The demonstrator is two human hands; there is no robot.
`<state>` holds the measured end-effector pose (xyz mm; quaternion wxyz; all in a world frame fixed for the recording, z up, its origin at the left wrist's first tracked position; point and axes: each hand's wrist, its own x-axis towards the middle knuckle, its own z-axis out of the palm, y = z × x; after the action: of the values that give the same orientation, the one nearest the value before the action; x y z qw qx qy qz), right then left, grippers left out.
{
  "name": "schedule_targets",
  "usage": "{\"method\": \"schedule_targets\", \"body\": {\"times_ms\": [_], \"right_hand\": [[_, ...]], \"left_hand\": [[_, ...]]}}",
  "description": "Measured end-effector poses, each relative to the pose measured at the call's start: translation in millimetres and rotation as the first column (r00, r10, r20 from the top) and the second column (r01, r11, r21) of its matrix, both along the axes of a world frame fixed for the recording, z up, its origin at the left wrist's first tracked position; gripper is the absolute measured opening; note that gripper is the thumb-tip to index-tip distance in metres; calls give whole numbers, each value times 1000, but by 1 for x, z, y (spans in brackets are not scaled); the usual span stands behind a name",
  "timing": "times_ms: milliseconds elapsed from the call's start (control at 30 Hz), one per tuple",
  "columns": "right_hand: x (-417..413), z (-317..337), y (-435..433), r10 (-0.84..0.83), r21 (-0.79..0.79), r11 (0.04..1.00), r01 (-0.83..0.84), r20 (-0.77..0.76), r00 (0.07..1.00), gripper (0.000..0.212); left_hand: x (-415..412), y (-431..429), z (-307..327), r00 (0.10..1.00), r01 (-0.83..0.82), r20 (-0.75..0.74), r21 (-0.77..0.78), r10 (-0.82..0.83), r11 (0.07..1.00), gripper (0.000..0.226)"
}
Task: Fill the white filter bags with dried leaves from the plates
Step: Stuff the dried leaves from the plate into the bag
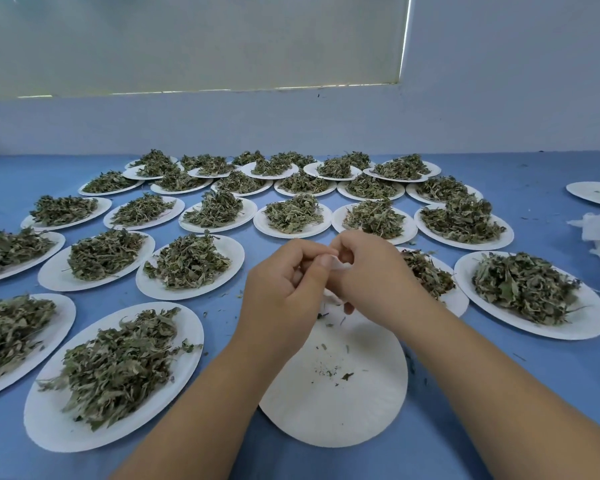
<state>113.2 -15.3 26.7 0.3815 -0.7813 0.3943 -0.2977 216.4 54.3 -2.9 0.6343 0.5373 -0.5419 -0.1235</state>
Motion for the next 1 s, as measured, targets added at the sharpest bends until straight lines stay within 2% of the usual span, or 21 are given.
{"method": "schedule_targets", "body": {"times_ms": [67,100,167,233,267,333,400,467,533,633,700,800,900,967,1000], "right_hand": [[-1,-1,-1,-1,-26,1000,0,-50,999,13],[-3,0,-1,35,18,999,-34,-31,999,15],[-9,3,-2,152,176,970,-170,110,982,20],[-15,7,-2,199,248,935,-255,227,953,23],[-15,7,-1,181,223,948,-227,209,961,22],[-9,4,-3,65,37,997,-65,17,998,21],[-1,0,-4,-69,-135,990,48,-155,986,24],[5,-3,-5,-101,-165,984,68,-196,975,25],[2,-4,-6,-25,-72,997,17,-102,994,22],[-10,0,-5,164,212,955,-209,211,964,17],[-14,2,-3,203,251,929,-271,267,942,12],[-5,-1,2,114,89,987,-131,177,978,4],[3,-6,5,17,-82,997,-8,114,993,16],[2,-7,5,23,-113,994,-8,132,991,17],[-1,-6,5,57,-75,996,-45,175,983,14]], "left_hand": [[-2,1,1,1000,8,3,-6,-8,1000,19],[-2,1,1,1000,10,-12,-7,-11,1000,19],[1,1,2,999,-2,-41,-11,1,1000,19],[3,1,2,998,-10,-54,-6,10,1000,17],[2,1,2,999,-10,-51,-5,9,1000,17],[0,2,1,1000,7,-16,-25,-7,1000,20],[-3,3,0,999,38,36,-48,-37,998,19],[-5,3,1,997,31,74,-50,-27,998,19],[-4,3,1,997,3,78,-69,3,998,21],[-2,3,3,998,-47,34,-76,49,996,17],[-2,3,4,999,-36,-9,-74,35,997,16],[-6,6,4,1000,5,-15,-95,-6,996,16],[-8,6,3,1000,25,6,-111,-24,994,16],[-8,6,2,1000,19,-6,-109,-20,994,18],[-7,5,2,1000,11,-26,-108,-14,994,19]]}}
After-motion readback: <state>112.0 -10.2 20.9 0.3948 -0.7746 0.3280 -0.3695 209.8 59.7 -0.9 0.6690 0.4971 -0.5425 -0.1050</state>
